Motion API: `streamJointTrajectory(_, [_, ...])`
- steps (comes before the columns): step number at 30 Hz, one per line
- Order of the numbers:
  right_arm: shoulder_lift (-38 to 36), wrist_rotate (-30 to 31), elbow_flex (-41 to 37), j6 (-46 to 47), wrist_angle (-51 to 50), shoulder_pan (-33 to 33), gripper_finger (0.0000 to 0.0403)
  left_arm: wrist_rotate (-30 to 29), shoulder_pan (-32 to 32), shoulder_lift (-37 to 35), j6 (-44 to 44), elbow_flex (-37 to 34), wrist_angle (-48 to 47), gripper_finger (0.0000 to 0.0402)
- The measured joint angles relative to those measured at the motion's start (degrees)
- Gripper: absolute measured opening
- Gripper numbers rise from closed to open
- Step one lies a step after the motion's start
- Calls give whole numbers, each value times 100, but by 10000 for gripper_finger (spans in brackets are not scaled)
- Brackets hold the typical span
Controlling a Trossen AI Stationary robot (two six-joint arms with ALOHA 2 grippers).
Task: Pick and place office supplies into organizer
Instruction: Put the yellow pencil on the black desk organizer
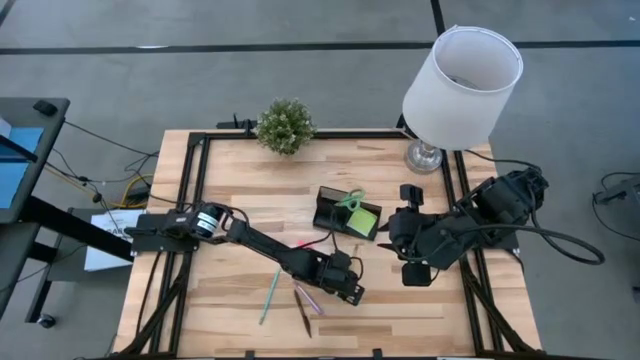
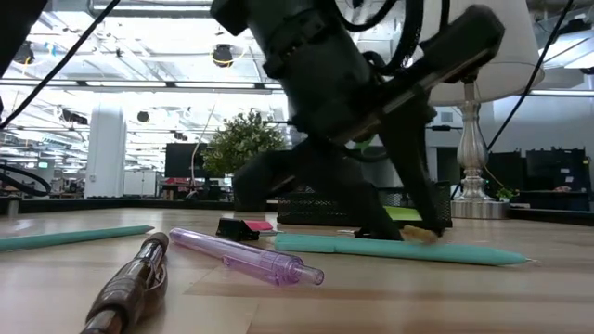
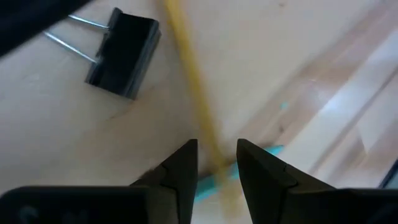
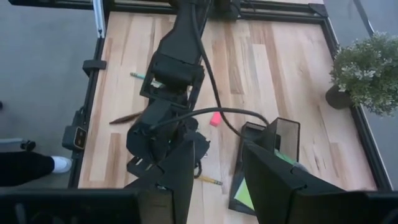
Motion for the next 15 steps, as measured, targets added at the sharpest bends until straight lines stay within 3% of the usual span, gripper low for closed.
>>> streamJointTrajectory(9, [0, -7, 0, 18, -15, 11, 127, -22, 20, 9, 214, -32, -317, 95])
streamJointTrajectory(15, [0, -7, 0, 20, -14, 13, 127, -144, 41, 9, 519, -38, -435, 24])
